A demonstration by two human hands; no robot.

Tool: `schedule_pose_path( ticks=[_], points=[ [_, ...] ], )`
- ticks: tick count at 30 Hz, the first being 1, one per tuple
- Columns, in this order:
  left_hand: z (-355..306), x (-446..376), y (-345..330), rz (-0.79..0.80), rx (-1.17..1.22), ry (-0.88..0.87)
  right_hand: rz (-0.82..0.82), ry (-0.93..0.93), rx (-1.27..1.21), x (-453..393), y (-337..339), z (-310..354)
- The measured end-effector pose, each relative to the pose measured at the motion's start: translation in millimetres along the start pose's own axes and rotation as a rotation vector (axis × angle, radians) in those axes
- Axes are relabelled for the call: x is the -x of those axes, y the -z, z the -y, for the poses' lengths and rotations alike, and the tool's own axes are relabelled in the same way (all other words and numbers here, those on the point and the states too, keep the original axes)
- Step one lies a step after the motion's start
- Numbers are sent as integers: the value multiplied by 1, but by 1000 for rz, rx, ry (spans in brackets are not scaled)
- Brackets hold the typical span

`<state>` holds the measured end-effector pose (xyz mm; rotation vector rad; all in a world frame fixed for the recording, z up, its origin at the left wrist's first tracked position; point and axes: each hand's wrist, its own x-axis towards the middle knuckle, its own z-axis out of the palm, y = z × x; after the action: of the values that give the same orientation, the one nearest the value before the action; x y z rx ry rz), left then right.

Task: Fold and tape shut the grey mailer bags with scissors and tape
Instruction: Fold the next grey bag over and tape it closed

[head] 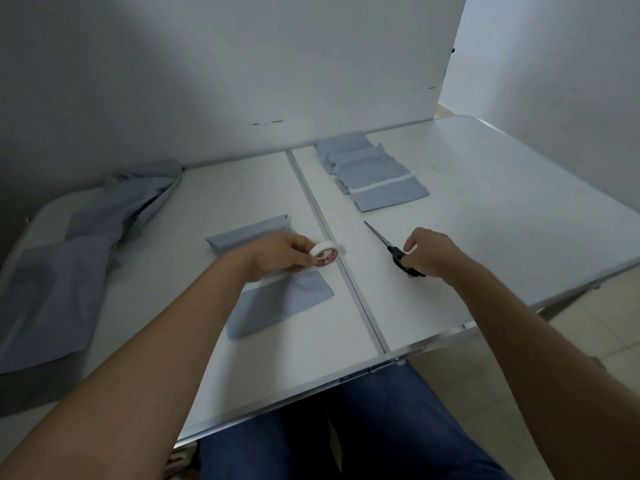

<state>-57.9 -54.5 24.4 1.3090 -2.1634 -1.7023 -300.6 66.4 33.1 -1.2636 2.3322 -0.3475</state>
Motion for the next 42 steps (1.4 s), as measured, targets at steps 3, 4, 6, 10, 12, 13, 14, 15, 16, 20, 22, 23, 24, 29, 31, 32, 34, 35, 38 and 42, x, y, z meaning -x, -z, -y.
schedule_pose_path(
  ticks=[3,4,6,10,12,13,14,15,16,20,22,23,24,29,31,32,34,35,38,42],
  points=[
    [6,1,-3,-44,102,3,59,-3,-287,12,1,1],
    [8,1,-3,-54,142,5,116,-11,-380,16,0,2],
    [9,1,-6,-68,231,12,254,-23,-493,23,-6,2],
    [9,2,-10,-97,377,16,368,41,-464,39,-21,-1],
    [9,2,-10,-101,425,15,385,59,-460,45,-27,-3],
    [9,2,-10,-104,445,21,382,65,-448,48,-29,-3],
    [8,2,-9,-109,459,30,373,68,-420,49,-30,-3],
    [7,2,-9,-114,467,38,361,73,-372,51,-31,-3],
    [6,3,-8,-118,471,45,350,77,-320,52,-30,-3],
    [4,2,-11,-117,471,67,348,127,-254,60,-26,3],
    [1,3,-13,-119,472,61,338,171,-223,65,-25,8],
    [-1,4,-14,-124,468,60,330,190,-199,66,-26,11],
    [-3,4,-14,-129,461,63,316,204,-179,67,-27,13],
    [-5,6,-16,-145,446,78,253,210,-148,64,-39,23],
    [-4,5,-16,-138,437,75,234,200,-156,62,-45,25],
    [-3,4,-16,-138,430,74,228,197,-164,61,-48,26],
    [0,1,-15,-142,421,77,223,192,-184,60,-53,28],
    [2,-1,-14,-142,412,82,220,190,-198,60,-55,28],
    [4,-5,-14,-145,379,99,211,184,-217,59,-57,30],
    [5,-8,-14,-154,363,110,212,184,-240,59,-58,30]
  ],
)
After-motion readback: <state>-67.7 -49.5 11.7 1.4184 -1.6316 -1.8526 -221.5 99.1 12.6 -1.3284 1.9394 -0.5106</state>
